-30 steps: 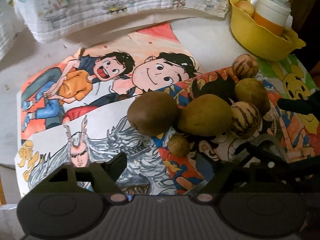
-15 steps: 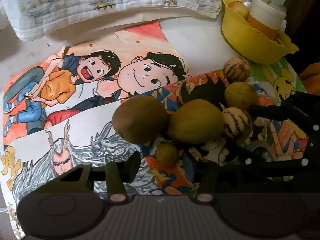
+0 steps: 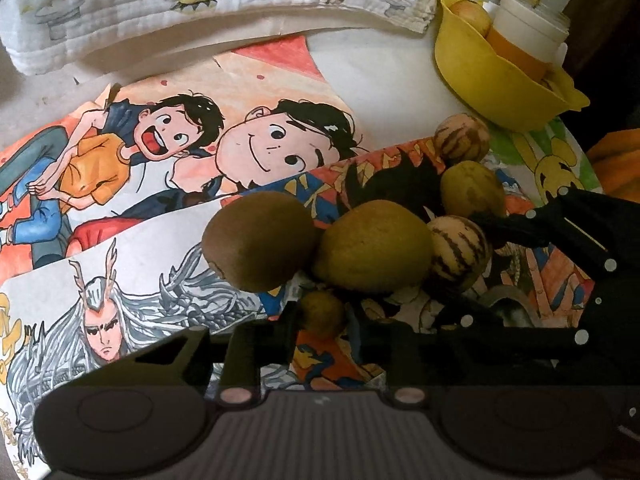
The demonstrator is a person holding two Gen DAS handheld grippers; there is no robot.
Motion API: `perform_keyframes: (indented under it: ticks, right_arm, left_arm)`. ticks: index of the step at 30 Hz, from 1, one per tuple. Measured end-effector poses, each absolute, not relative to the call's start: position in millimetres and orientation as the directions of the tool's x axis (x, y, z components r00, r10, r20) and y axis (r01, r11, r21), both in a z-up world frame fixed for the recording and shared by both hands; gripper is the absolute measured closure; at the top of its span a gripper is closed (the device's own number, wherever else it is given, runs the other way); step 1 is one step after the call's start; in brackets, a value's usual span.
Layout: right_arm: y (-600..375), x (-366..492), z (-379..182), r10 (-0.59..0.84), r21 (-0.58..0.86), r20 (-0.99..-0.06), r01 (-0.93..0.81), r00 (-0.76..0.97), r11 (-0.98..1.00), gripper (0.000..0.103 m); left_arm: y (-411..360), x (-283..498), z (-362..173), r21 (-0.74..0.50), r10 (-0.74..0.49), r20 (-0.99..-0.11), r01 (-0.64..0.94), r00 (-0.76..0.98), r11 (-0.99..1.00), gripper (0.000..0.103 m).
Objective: Organize fruits
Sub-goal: 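Grasp a striped round fruit with the right tool while the left tool grasps a small brown fruit, then carry both fruits onto the metal tray and open both tools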
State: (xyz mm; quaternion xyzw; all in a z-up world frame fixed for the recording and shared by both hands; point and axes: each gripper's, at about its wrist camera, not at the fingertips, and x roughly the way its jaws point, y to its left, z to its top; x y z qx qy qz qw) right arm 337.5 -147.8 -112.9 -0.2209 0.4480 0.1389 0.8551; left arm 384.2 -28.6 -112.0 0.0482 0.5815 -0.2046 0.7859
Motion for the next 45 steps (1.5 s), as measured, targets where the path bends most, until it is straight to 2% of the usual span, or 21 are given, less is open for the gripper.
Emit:
perform_keyframes:
  ticks: [17,21,36,45]
  right_arm:
    - [-162.3,310.4,-81.3,0.09,-0.222,-0.799,-0.431,0.594,0.875,0.052]
    - [-170.3,300.3,-74.5,0.146,-0.13,-0.822,-0.432,0.55,0.893,0.052]
    - [-182.3,229.6,-70.6,0.304,0.026,-0.854,-0.551,0.421,0.834,0.052]
    - [-181.6,205.9,-77.4,0.338,0.082,-0.877,-0.587,0.342,0.806,0.052]
  left_arm:
    - [-30.5,357.9,-91.1,-0.209,-0.309,-0.912,0.343,0.269,0.916,0.076]
    - [-32.2,346.3,-87.8,-0.229,-0.324,-0.909,0.333,0.263,0.915,0.076]
    - [-29.8,276.1,-83.8,-0.239,-0.309,-0.92,0.278,0.242,0.93,0.076]
    - [-30.9,234.1,-84.4,-0.22,-0.274,-0.936,0.241,0.22,0.945,0.075]
